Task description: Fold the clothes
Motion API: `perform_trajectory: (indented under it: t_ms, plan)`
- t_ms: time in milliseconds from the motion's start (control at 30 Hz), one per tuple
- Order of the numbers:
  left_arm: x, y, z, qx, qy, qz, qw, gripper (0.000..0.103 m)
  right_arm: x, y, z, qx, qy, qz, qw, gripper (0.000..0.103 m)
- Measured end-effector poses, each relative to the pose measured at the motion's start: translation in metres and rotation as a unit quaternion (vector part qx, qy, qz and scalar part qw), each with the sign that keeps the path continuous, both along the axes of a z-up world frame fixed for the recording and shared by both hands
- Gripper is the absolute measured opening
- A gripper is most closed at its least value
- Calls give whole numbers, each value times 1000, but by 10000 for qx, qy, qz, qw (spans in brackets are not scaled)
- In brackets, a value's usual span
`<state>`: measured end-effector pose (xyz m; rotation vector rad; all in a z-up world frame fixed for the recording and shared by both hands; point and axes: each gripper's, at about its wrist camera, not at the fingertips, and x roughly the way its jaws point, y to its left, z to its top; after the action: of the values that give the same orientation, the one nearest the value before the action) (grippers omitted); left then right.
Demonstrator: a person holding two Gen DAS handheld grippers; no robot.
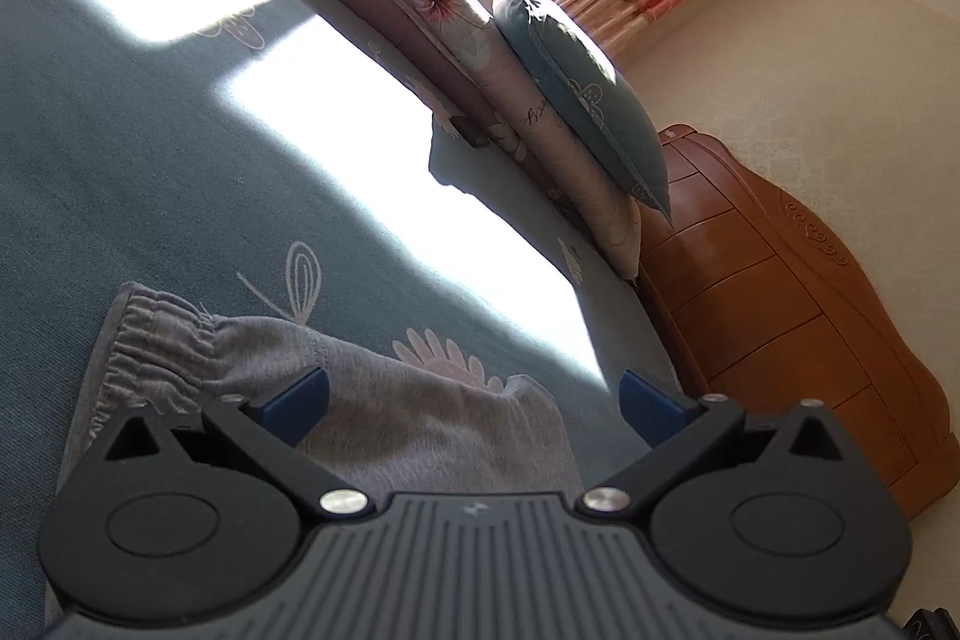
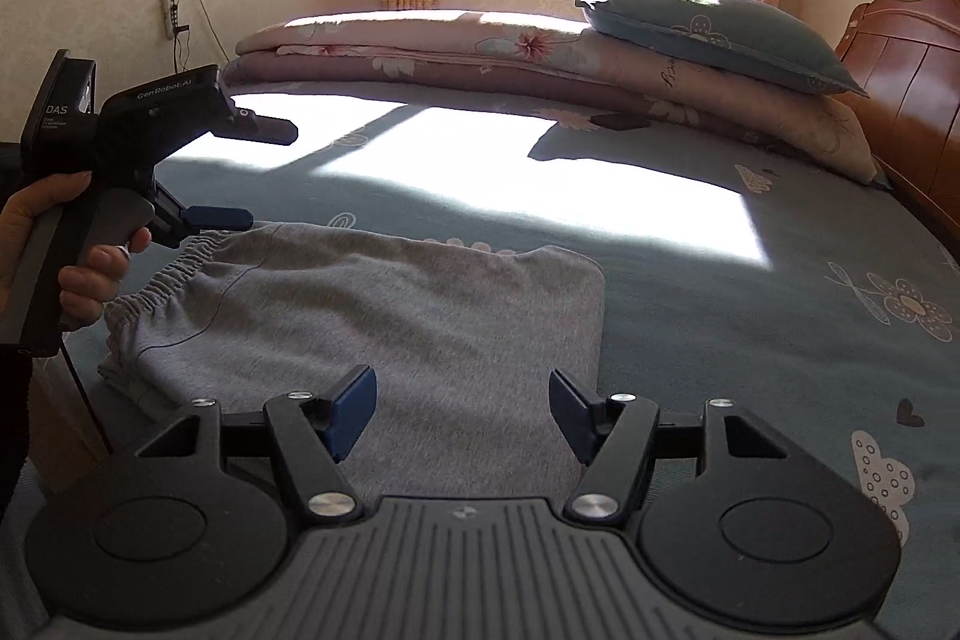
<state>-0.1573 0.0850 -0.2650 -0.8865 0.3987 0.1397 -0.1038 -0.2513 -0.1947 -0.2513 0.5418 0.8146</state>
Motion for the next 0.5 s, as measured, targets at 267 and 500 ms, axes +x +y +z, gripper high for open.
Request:
perform_trajectory:
  t_ms: [267,500]
  plan:
    - [-12,11,-8,-387,-80,549,9977,102,100,86,-9,88,607,752,9953,59]
    - [0,18,1,-502,56,642,9967,102,140,149,-21,-377,1233,1028,9863,40]
